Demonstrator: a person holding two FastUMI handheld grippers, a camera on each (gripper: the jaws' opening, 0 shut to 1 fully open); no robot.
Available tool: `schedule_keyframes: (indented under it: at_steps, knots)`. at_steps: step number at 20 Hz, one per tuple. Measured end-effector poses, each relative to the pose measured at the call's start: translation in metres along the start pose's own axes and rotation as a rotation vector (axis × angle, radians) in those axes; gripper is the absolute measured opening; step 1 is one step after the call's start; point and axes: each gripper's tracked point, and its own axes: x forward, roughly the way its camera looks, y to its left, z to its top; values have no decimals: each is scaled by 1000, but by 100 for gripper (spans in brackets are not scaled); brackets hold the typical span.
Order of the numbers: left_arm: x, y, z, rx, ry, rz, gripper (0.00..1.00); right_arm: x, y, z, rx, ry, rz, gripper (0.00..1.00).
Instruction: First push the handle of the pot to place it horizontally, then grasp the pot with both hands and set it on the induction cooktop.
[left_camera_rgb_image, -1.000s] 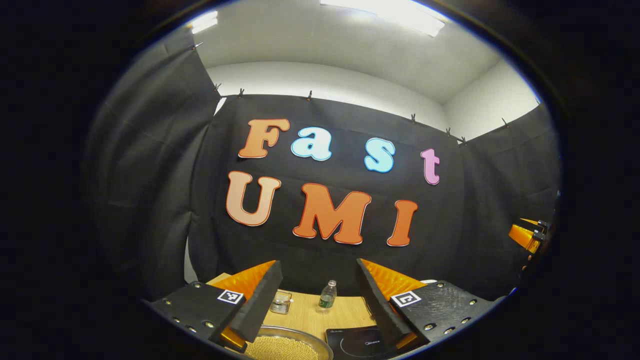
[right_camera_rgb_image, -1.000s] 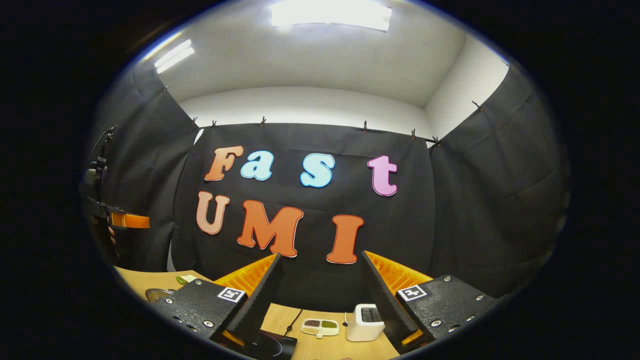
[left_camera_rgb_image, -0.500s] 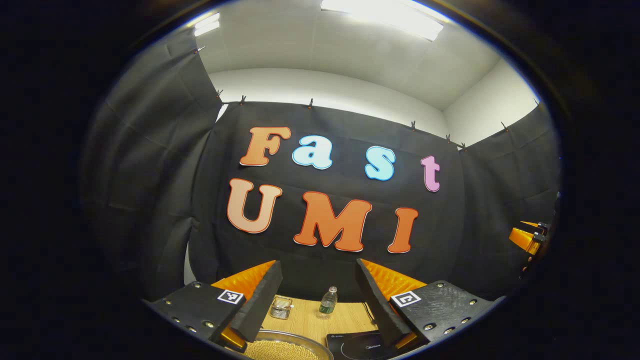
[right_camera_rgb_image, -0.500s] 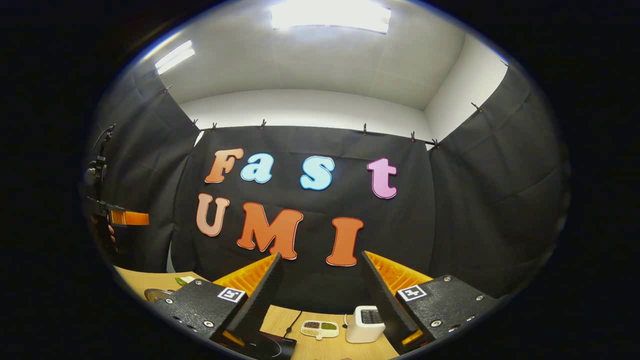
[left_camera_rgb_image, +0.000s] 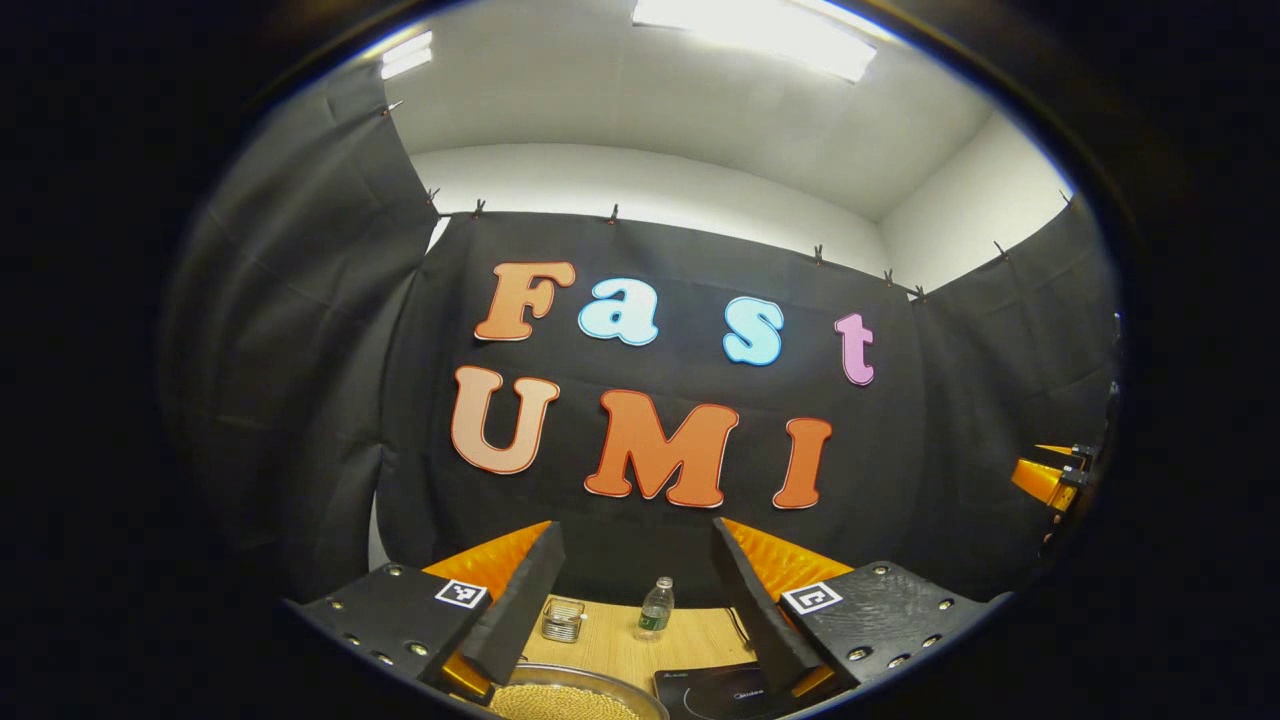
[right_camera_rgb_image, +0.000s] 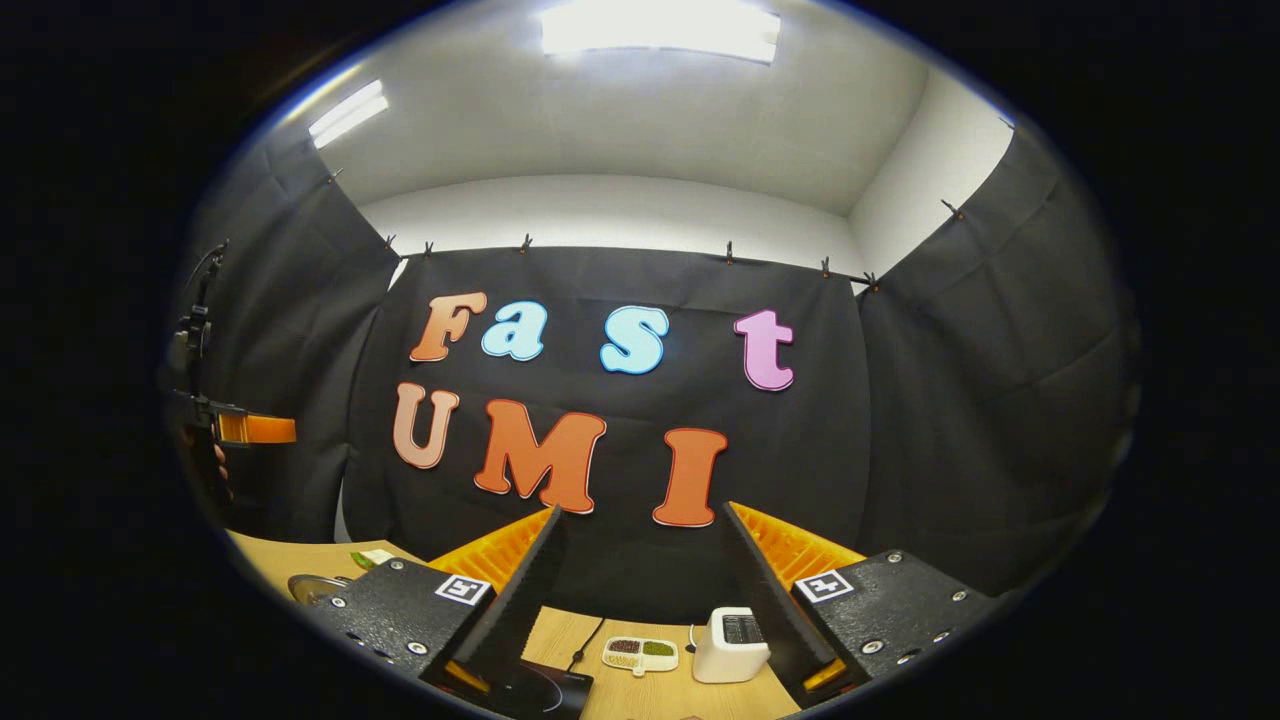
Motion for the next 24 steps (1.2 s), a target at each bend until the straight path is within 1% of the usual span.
schedule_keyframes:
  at_steps: [1,2,5,8,10,12,13,15,17,18,19,20,21,22,23,24]
  knots:
    - [-1,0,-1,0,3,-2,88,-1,-1,0,0,0,2,95]
    - [0,-1,-2,0,4,-4,91,-2,-2,0,1,-2,2,95]
    - [0,-4,-6,-3,8,-15,91,-3,-1,-4,5,1,3,95]
    - [-1,-12,-12,-2,20,-45,91,-3,1,-10,8,8,11,95]
    - [-5,-22,-17,5,35,-84,92,-3,1,-14,9,13,13,95]
    - [-6,-27,-27,21,62,-108,73,-5,1,-18,11,17,15,95]
    - [-8,-28,-32,26,74,-116,70,-4,3,-20,13,20,17,95]
    - [-12,-34,-45,36,106,-142,51,-6,3,-23,21,18,21,95]
    - [-12,-32,-60,45,144,-147,29,-6,4,-27,24,19,20,95]
    - [-12,-31,-68,48,168,-149,22,-7,5,-30,24,19,20,95]
    - [-14,-30,-80,50,197,-150,18,-9,7,-33,23,21,23,95]
    - [-15,-28,-88,55,226,-152,11,-10,9,-35,22,21,27,95]
    - [-18,-26,-100,62,255,-151,7,-11,10,-38,19,22,29,95]
    - [-22,-24,-109,72,284,-157,5,-12,11,-41,16,22,29,95]
    - [-27,-23,-123,82,320,-163,5,-12,12,-43,14,21,27,95]
    - [-32,-21,-136,100,357,-168,2,-13,13,-47,13,20,26,95]
